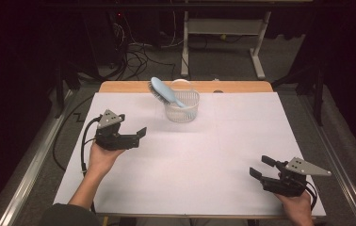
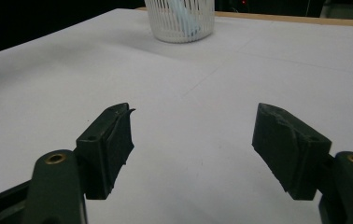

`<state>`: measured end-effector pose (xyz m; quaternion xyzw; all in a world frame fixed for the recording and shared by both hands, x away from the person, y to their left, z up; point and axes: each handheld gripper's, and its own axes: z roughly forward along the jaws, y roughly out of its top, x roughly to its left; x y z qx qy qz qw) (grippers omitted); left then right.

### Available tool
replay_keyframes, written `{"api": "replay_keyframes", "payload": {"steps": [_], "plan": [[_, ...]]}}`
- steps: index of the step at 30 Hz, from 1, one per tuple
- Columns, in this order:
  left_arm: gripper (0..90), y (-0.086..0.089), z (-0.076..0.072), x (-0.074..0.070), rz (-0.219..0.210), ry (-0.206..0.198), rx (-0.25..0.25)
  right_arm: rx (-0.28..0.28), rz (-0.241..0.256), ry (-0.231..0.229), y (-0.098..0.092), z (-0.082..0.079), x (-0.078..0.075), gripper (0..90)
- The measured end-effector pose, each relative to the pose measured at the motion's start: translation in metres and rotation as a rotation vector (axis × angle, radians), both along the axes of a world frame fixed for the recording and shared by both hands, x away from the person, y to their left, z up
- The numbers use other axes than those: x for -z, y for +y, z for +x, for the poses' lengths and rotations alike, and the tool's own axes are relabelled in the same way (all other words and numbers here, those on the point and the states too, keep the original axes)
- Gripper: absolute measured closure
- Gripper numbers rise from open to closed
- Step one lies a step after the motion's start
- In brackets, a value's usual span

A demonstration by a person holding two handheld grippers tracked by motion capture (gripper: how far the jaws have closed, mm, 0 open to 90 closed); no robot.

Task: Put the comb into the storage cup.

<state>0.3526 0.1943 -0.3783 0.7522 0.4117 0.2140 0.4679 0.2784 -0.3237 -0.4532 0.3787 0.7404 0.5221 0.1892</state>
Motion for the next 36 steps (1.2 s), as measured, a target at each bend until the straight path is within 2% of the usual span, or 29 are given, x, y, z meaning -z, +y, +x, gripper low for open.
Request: {"api": "replay_keyframes", "payload": {"steps": [9,15,36], "plan": [[6.5,0.002,-0.005,0.000,0.009,-0.002,0.005,0.001,-0.001,0.000,0.000,0.000,0.000,28.9],[6.6,0.001,-0.010,0.002,0.024,-0.029,0.016,0.002,0.000,0.001,0.000,0.000,0.000,28.9],[6.6,0.010,-0.025,0.010,0.001,-0.032,0.014,0.001,-0.001,0.001,-0.001,0.000,0.000,28.8]]}}
